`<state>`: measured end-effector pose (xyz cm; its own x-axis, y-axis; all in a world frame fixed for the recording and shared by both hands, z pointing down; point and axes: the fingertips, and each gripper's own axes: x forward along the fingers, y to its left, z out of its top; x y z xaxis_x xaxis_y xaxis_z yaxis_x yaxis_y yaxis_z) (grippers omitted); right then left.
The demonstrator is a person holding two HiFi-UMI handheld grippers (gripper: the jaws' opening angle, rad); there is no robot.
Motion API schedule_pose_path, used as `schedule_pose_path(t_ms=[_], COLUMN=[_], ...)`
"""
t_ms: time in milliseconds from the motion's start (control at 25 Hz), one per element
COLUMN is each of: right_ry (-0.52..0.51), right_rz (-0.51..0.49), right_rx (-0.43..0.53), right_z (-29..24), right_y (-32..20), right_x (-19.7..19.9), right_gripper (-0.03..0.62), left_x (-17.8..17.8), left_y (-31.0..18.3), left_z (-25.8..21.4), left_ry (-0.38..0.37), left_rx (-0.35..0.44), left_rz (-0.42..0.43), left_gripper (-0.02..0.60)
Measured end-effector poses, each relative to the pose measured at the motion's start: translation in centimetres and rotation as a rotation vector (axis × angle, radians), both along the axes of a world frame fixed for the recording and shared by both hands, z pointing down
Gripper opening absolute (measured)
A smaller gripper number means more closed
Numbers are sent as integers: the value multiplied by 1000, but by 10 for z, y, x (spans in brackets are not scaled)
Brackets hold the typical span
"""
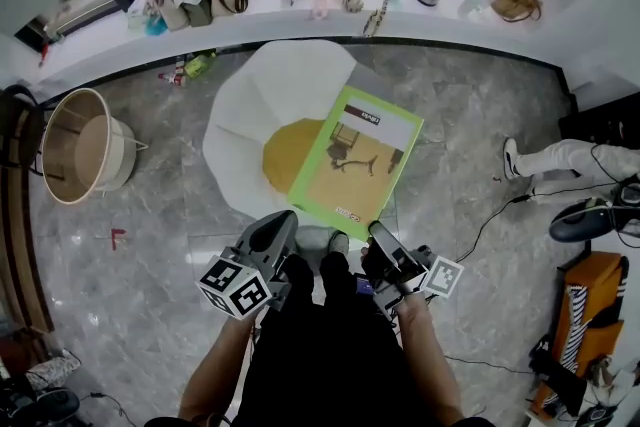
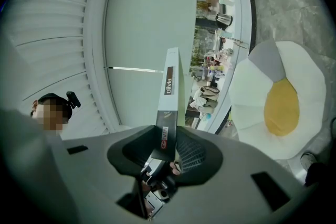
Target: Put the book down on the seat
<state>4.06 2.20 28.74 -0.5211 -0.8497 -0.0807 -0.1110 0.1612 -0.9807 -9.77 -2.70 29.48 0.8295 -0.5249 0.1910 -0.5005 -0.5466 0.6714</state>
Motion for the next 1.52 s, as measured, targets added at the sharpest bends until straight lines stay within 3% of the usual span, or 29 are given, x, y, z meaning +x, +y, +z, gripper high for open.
schedule_pose_path(t_ms=[520, 760, 1080, 1520], right_ry=[-20, -26, -38, -60], right_rz=[-59, -92, -99, -101], right_rx=[-74, -91, -132, -167], right_z=[59, 96, 167, 272], right_y=[-29, -55, -83, -99], right_x=[36, 39, 38, 34], right_gripper=[138, 138, 138, 138], left_x=[34, 41, 42, 49], left_y=[-19, -40, -63, -59], left_z=[48, 74, 125, 215], left_ry=[-55, -46, -67, -83], left_rx=[-51, -58, -82, -107], left_rz=[-26, -48, -63, -58], left_gripper=[12, 12, 12, 12])
